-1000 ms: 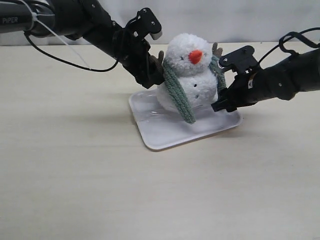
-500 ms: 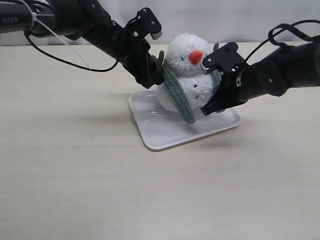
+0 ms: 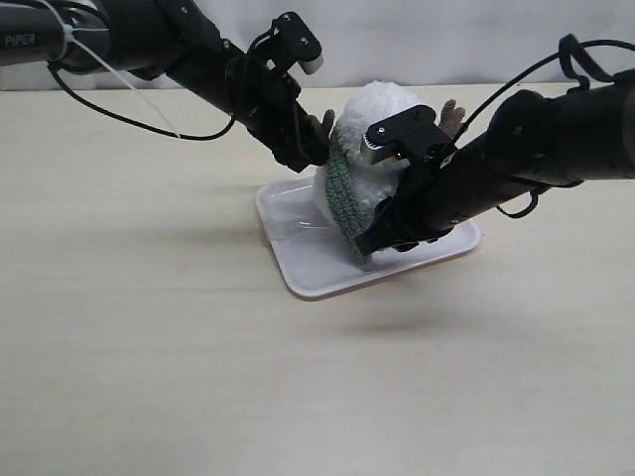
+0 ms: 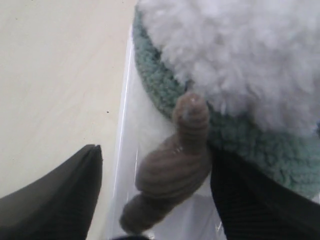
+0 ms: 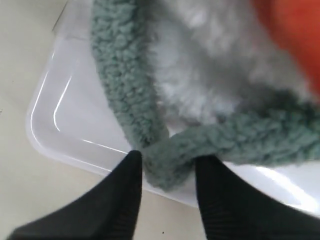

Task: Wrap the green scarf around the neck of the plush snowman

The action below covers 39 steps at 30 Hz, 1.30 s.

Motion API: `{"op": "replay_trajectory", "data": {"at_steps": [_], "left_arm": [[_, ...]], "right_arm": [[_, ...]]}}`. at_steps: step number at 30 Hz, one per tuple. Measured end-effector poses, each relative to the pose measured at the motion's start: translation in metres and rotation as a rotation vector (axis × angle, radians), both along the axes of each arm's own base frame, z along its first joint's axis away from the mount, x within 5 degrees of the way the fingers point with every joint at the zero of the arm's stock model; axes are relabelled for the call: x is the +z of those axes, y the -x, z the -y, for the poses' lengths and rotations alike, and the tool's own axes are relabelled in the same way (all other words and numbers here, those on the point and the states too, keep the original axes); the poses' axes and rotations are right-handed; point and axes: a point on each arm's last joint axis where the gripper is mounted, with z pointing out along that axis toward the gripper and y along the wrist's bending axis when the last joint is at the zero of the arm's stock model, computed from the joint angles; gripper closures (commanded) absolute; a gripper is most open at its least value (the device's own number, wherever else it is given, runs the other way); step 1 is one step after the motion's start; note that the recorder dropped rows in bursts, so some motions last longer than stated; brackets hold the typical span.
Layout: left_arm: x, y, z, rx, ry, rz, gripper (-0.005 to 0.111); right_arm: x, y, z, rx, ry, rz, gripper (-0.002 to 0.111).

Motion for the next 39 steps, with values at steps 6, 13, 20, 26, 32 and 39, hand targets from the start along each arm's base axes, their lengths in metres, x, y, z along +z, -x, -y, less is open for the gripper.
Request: {"op": "replay_trajectory", "data": {"at_steps": [6, 13, 20, 26, 32, 39], "left_arm": [[0.0, 0.002, 0.0, 0.008, -0.003, -0.027, 0.048], [0.028, 0.005, -0.012, 0.095, -0.077, -0.003, 0.074], [0.08, 0.02, -0.02, 0.135, -0.042, 0.027, 0.106], [0.131, 0.041, -0.028, 0.179, 0.024, 0.051, 0.107], [0.174, 0.069, -0.044, 0.239, 0.099, 0.109, 0.107], [0.204, 0.127, -0.081, 0.404, 0.261, 0.324, 0.107]], "right_arm": [[0.012, 0.01, 0.004, 0.034, 0.041, -0.042, 0.046], [0.071, 0.028, 0.023, -0.078, 0.081, 0.061, 0.046], [0.132, 0.058, 0.037, -0.144, -0.011, 0.229, 0.077], [0.16, 0.092, 0.05, -0.162, -0.09, 0.384, 0.104], [0.178, 0.13, 0.066, -0.176, -0.199, 0.598, 0.104], [0.197, 0.171, 0.082, -0.214, -0.369, 0.834, 0.104]]}}
